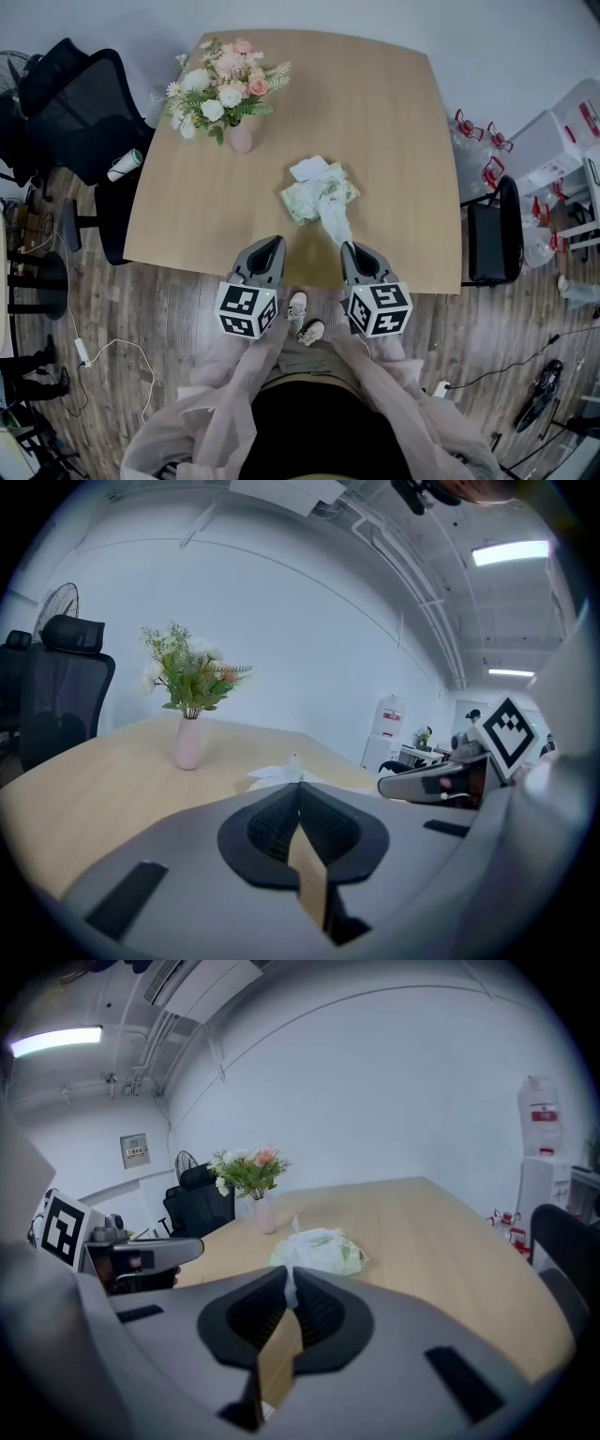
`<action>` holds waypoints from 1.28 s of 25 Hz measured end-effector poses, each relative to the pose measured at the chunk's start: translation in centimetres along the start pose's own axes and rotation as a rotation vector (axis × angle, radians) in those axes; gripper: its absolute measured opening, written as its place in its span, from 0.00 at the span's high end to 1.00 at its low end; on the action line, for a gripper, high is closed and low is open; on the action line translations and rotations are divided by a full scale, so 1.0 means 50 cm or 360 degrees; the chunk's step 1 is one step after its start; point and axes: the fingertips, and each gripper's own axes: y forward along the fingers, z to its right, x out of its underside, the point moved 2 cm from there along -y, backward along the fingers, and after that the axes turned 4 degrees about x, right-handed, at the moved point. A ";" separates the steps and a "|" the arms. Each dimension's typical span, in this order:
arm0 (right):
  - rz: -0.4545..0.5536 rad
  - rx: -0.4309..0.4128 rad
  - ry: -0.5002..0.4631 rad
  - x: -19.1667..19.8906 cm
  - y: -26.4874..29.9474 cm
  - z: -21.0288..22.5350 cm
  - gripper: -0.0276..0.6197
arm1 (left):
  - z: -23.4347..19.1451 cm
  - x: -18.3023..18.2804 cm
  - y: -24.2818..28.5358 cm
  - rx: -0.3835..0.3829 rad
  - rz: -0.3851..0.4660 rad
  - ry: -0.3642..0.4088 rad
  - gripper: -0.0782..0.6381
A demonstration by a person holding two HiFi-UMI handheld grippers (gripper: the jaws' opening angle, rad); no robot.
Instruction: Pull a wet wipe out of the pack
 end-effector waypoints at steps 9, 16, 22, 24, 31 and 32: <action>0.0043 0.0075 0.0044 0.000 -0.060 0.021 0.92 | 0.035 0.003 -0.023 0.0016 0.0001 0.0017 0.88; 0.0102 0.0169 0.0124 0.001 -0.109 0.055 0.93 | 0.066 0.001 -0.030 0.0049 0.0008 0.0039 0.88; 0.0142 0.0188 0.0136 -0.008 -0.135 0.070 0.93 | 0.091 -0.011 -0.029 0.0070 0.0021 0.0060 0.88; 0.0190 0.0193 0.0124 -0.020 -0.144 0.073 0.93 | 0.096 -0.019 -0.029 0.0078 0.0031 0.0069 0.88; 0.0275 0.0191 0.0049 -0.058 -0.162 0.076 0.93 | 0.097 -0.043 -0.031 0.0091 0.0042 0.0122 0.88; 0.0277 0.0182 0.0058 -0.063 -0.163 0.076 0.93 | 0.095 -0.046 -0.030 0.0092 0.0041 0.0129 0.88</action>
